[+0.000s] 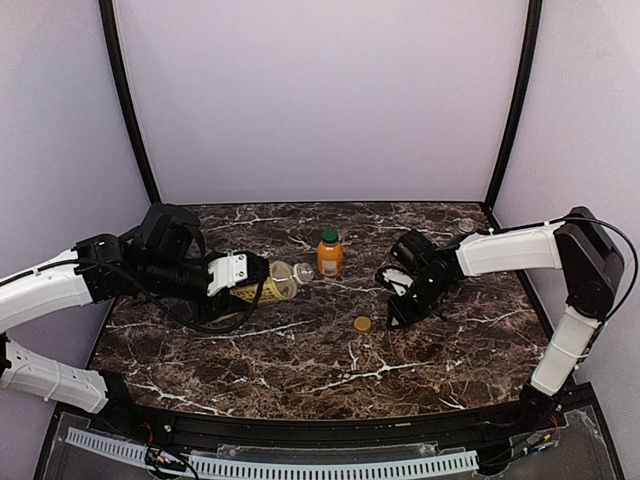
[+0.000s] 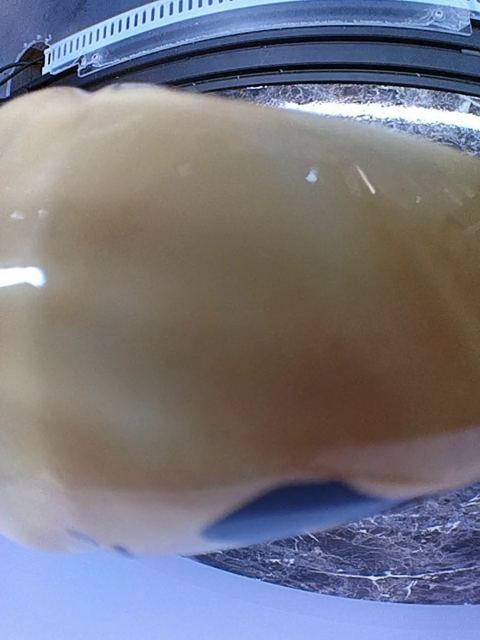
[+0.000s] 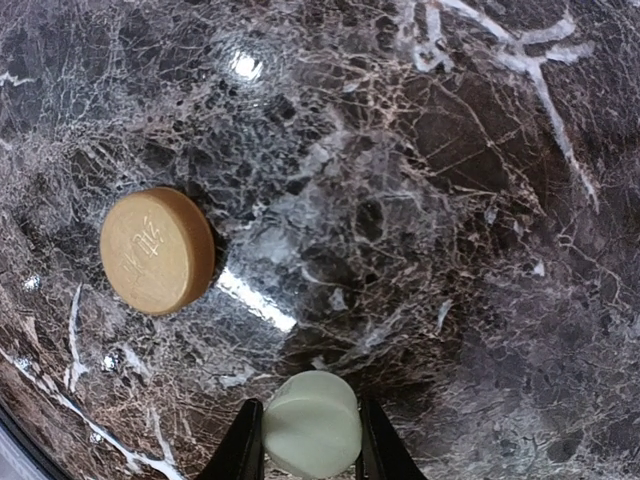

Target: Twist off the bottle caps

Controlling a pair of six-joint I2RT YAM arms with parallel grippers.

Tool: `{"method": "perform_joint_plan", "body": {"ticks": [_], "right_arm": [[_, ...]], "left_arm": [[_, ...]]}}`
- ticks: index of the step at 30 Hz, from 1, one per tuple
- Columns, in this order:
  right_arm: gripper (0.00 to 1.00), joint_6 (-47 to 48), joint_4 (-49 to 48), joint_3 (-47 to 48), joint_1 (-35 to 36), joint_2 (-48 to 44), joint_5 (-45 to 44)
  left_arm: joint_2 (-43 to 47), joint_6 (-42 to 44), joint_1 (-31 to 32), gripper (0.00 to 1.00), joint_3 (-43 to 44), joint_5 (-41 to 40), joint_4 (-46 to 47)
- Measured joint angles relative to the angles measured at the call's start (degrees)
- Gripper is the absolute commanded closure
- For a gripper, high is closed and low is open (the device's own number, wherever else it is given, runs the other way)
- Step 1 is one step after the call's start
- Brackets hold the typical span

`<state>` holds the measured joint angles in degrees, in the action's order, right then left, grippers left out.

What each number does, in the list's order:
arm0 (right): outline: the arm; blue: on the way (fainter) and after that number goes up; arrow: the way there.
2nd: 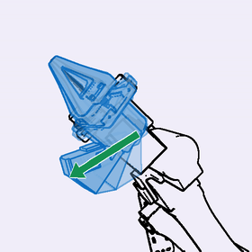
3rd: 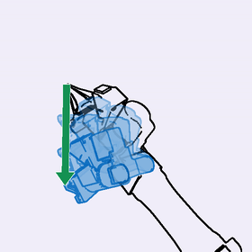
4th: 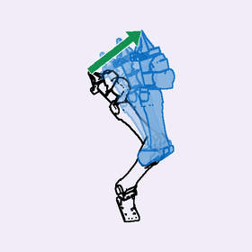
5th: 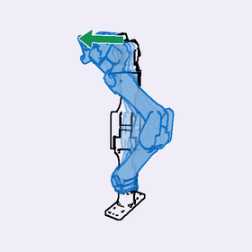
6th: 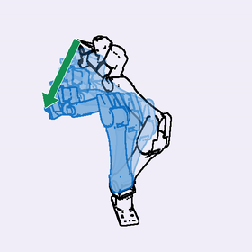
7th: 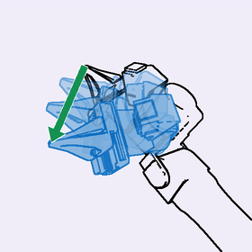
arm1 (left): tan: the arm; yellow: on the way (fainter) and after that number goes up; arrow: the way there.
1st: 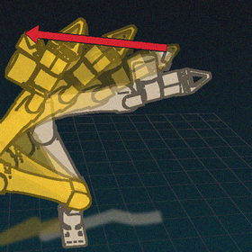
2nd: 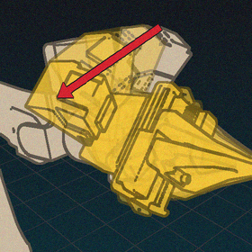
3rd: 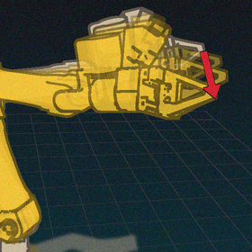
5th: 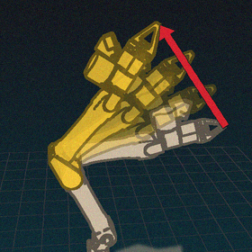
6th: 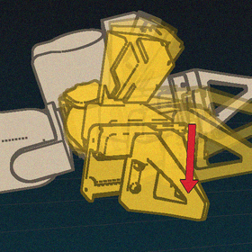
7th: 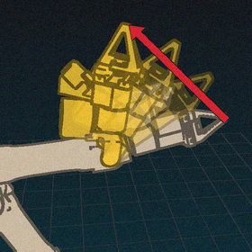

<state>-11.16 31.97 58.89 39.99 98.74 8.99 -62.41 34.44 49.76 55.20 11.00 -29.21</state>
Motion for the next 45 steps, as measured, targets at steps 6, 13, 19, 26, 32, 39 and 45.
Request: {"method": "perform_joint_plan", "body": {"ticks": [6,13,19,26,32,39,45], "right_arm": [[0.75,-0.1,-0.2,0.0,0.7,0.9,-1.2],[0.47,0.3,-0.9,0.2,0.9,1.6,-3.3],[0.01,1.6,0.0,1.7,1.7,1.6,-4.6],[0.02,6.3,3.4,7.6,4.7,-6.5,-5.6],[0.07,10.3,-11.9,9.2,12.7,-21.6,5.1],[0.14,8.4,-43.9,0.1,17.3,-27.7,17.0],[0.23,9.2,-51.3,0.4,19.7,-23.1,19.2]], "left_arm": [[0.1,0.0,0.0,0.73,-0.3,-0.2,0.2],[0.1,0.0,0.0,0.73,-0.3,-0.2,0.4],[0.1,0.0,0.0,0.73,-0.3,-0.2,0.4],[0.1,0.0,0.0,0.73,-0.3,0.2,0.4],[0.0,-1.0,0.0,0.72,0.9,2.3,-0.2],[-1.2,-5.1,0.0,0.72,6.5,7.2,-0.8],[-1.7,-7.9,0.0,0.72,8.6,10.9,-0.8]]}}
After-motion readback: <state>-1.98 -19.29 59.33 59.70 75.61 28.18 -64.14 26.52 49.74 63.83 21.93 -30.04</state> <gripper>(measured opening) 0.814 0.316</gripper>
